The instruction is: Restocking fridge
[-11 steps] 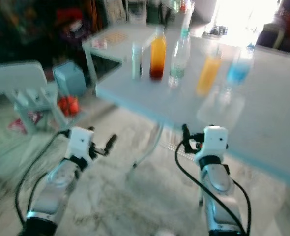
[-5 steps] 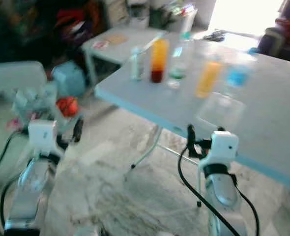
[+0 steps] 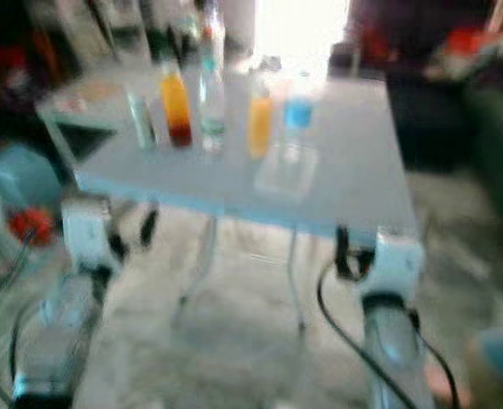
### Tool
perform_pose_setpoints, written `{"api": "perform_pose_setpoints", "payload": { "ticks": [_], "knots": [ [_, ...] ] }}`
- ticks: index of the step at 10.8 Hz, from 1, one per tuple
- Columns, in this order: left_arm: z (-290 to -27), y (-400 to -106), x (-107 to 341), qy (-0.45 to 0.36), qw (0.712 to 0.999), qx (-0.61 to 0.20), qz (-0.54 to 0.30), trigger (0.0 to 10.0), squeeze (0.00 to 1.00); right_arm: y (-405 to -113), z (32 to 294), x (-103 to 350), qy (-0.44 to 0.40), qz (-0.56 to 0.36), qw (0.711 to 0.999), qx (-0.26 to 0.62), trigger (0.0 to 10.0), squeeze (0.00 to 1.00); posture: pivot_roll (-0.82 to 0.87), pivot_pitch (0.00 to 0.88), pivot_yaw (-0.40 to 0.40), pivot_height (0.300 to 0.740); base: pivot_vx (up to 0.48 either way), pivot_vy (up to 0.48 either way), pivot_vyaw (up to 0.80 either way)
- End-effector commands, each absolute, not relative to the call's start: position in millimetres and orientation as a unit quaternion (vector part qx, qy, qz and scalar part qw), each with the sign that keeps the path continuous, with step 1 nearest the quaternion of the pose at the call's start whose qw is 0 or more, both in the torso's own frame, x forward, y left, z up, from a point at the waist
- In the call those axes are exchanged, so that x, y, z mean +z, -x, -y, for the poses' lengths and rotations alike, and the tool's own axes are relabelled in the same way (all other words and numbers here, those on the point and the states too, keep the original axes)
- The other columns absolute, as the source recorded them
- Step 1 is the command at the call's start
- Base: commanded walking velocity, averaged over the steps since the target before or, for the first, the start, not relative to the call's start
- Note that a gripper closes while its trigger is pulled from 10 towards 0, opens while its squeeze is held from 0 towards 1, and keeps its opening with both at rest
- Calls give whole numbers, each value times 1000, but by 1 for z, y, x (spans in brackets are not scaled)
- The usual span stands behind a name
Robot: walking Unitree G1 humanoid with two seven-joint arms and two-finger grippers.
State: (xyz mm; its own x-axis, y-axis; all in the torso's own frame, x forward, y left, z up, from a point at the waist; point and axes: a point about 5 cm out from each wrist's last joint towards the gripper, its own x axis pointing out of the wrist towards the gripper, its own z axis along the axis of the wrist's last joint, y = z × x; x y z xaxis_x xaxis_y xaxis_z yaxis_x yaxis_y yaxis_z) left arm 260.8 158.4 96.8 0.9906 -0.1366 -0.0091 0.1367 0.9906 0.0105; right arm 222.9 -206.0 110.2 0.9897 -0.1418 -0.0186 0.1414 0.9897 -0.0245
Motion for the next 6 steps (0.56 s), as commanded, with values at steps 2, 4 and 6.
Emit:
{"api": "perform_pose_setpoints", "payload": {
  "ticks": [2, 4, 6],
  "knots": [
    [-164, -262, 96, -12, 998, -58, -10, 10000, 0, -226, 200, 114, 10, -3, 998, -62, 10000, 0, -29, 0, -2, 740, 0, 0, 0],
    [-162, -261, 95, -14, 998, -59, -12, 10000, 0, -227, 198, 115, 14, -3, 998, -54, 10000, 0, -31, 0, -2, 740, 0, 0, 0],
    [-164, -258, 92, -19, 998, -59, -16, 10000, 0, -227, 195, 117, 31, 2, 999, -44, 10000, 0, -30, 0, -2, 740, 0, 0, 0]
  ]
}}
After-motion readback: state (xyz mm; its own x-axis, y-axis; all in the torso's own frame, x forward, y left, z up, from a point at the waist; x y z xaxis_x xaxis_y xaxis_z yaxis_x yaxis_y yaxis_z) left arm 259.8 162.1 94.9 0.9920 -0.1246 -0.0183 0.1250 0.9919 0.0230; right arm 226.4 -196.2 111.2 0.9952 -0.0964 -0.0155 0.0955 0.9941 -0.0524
